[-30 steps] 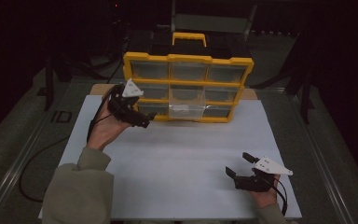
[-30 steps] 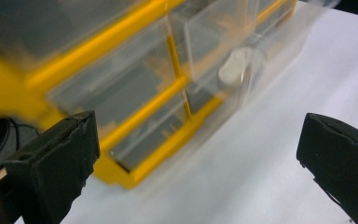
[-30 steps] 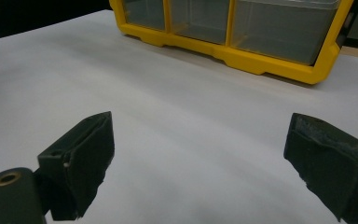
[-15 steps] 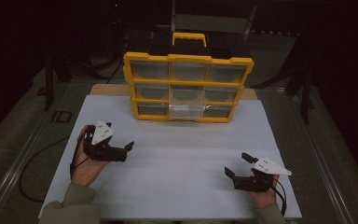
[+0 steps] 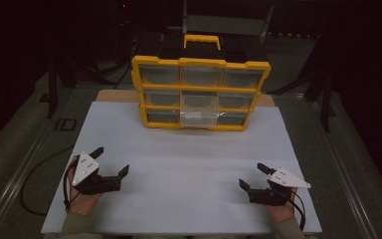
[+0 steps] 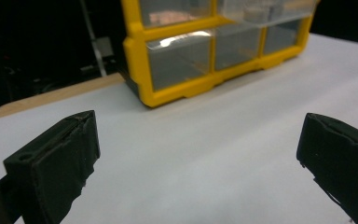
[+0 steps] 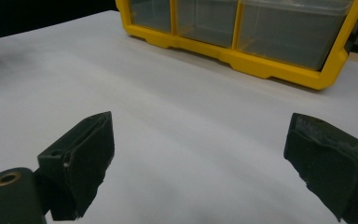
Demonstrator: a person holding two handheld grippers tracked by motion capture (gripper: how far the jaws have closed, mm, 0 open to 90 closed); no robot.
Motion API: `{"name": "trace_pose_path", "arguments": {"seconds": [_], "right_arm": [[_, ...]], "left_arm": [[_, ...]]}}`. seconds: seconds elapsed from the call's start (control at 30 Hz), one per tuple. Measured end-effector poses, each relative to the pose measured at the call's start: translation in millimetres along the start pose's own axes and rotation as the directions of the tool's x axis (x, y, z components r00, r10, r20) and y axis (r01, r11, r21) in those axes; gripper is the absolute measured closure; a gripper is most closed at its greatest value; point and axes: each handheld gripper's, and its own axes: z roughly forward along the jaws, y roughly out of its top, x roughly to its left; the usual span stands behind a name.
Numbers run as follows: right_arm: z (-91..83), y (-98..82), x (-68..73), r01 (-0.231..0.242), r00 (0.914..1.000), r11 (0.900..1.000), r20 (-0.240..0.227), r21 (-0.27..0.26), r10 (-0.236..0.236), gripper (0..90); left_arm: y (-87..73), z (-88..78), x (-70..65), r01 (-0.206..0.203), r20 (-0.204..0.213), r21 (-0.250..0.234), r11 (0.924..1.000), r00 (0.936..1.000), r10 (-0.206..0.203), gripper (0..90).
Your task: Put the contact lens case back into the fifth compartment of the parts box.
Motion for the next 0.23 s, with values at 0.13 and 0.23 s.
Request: {"name": "trace_pose_path", "arguments": {"seconds": [0.13, 0.23], "right_arm": [[-2.1, 1.0, 1.1, 0.015, 0.9999, 1.000, 0.001, -0.015, -0.015, 8.7], [-3.0, 1.5, 1.7, 0.012, 0.9999, 1.000, -0.003, -0.021, -0.012, 8.7]], "left_arm": [[-6.2, -7.5, 4.2, 0.032, -0.024, -0.034, 0.9989, 0.9992, -0.033, 0.0], [-7.7, -9.1, 5.0, 0.032, -0.032, -0.038, 0.9988, 0.9989, -0.033, 0.0]]}}
